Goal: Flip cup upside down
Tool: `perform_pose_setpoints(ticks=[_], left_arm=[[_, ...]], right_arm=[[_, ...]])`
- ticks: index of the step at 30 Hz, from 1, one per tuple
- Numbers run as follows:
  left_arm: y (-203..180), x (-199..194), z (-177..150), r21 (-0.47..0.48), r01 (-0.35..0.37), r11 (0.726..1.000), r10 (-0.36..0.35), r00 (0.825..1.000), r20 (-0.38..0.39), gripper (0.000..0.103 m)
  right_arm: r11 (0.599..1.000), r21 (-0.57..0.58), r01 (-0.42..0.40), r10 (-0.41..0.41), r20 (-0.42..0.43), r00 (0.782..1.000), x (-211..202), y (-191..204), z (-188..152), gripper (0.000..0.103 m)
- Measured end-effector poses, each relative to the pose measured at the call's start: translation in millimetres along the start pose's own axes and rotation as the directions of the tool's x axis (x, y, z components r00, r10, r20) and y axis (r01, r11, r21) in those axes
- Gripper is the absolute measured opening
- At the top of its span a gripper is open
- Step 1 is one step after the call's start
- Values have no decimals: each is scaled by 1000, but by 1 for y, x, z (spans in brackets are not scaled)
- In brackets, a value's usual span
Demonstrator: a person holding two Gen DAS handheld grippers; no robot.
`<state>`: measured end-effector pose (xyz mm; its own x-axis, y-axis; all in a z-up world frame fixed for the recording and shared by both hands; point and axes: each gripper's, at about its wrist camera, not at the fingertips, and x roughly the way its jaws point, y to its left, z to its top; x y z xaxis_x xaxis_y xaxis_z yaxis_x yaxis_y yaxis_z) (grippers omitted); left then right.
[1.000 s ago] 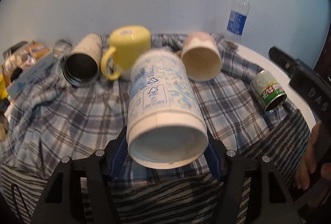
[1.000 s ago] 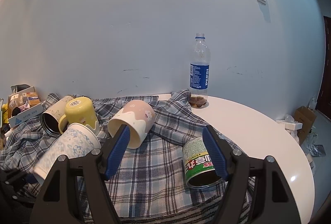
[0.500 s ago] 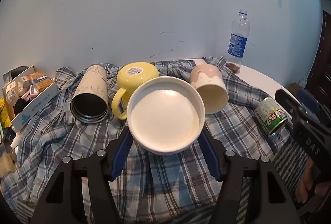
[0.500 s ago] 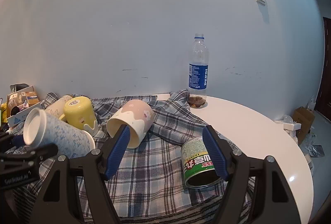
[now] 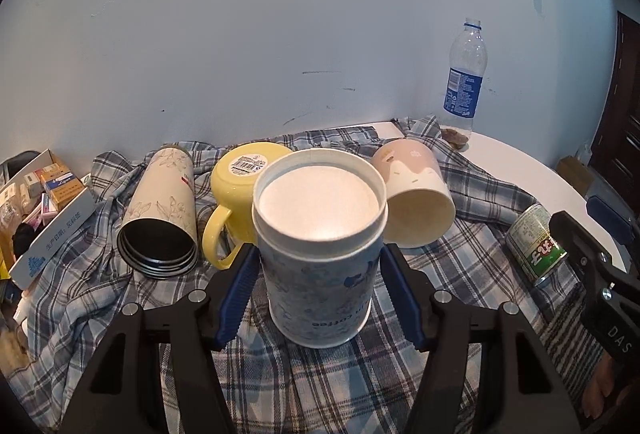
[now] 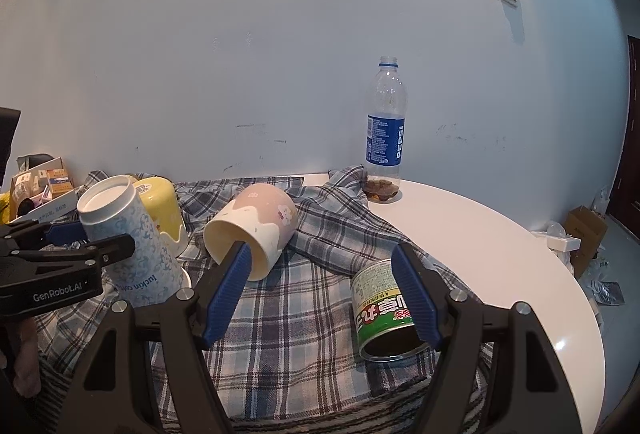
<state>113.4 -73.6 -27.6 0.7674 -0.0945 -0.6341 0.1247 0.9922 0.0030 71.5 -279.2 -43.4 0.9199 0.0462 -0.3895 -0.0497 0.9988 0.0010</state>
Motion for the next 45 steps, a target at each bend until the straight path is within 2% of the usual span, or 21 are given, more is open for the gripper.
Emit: perform_pose_setpoints(ticks=[3, 5, 8, 10, 12, 14, 17, 21, 23, 25, 26, 29, 32, 34, 37, 39, 40, 41, 43, 45], left_arm=[[-1, 5, 0, 28, 5, 1000, -5, 1000, -16, 65], [-1, 2, -1, 37, -11, 999, 11, 1000, 0, 68], [4, -16, -1, 22, -11, 1000, 9, 996, 85, 89], [5, -35, -1, 36, -18, 999, 11, 983, 186, 89], [3, -53, -3, 77, -59, 995, 36, 960, 278, 89], [2, -64, -4, 90, -102, 991, 69, 947, 314, 89], [11, -80, -8, 80, -92, 993, 58, 935, 349, 89], [29, -100, -18, 42, -122, 992, 91, 894, 440, 90], [36, -106, -22, 29, -131, 991, 103, 880, 464, 90], [41, -111, -23, 28, -136, 990, 107, 877, 468, 95], [44, -113, -24, 22, -144, 989, 117, 874, 472, 103], [54, -123, -29, -32, -163, 986, 156, 842, 517, 103], [62, -127, -31, -47, -126, 991, 132, 838, 530, 103], [64, -129, -34, -55, -122, 991, 132, 829, 543, 103], [63, -129, -41, -33, -130, 991, 125, 804, 581, 103], [63, -128, -48, -40, -149, 988, 143, 786, 602, 103], [64, -126, -50, -43, -148, 988, 144, 785, 602, 103], [65, -122, -53, -42, -140, 989, 137, 793, 594, 103], [67, -117, -52, -42, -124, 991, 125, 807, 577, 103], [71, -116, -52, -61, -117, 991, 130, 810, 571, 103]], right_arm=[[1000, 4, -8, 8, -7, 1000, 1, -1, 0, 72], [1000, 7, -17, 17, -14, 1000, 2, -2, 0, 72], [999, 8, -33, 33, -23, 999, 4, -2, 0, 72], [999, 8, -46, 46, -20, 999, 3, -2, -1, 72], [998, 9, -55, 55, -12, 998, 2, -2, 0, 72], [998, 9, -70, 70, -1, 998, 0, -1, 0, 72], [996, -1, -94, 94, 13, 996, -2, 1, 0, 72], [994, -21, -108, 108, 24, 994, -2, 6, -1, 75], [994, -24, -103, 104, 40, 994, -5, 6, 0, 75], [996, -12, -91, 91, 55, 994, -11, 5, 3, 75], [995, -3, -97, 97, 59, 994, -14, 5, 7, 76], [992, -15, -122, 123, 73, 990, -23, 11, 19, 86], [995, -40, -90, 95, 133, 987, -33, 23, 26, 86], [997, -40, -71, 77, 176, 981, -38, 29, 29, 86], [994, -41, -104, 111, 220, 969, -43, 35, 34, 88], [992, -34, -118, 123, 248, 961, -44, 39, 36, 97], [992, -31, -126, 130, 264, 956, -44, 40, 35, 99], [991, -32, -131, 135, 285, 949, -43, 41, 33, 102], [992, -46, -122, 130, 324, 937, -41, 44, 27, 103], [992, -72, -103, 121, 339, 933, -35, 48, 20, 103]])
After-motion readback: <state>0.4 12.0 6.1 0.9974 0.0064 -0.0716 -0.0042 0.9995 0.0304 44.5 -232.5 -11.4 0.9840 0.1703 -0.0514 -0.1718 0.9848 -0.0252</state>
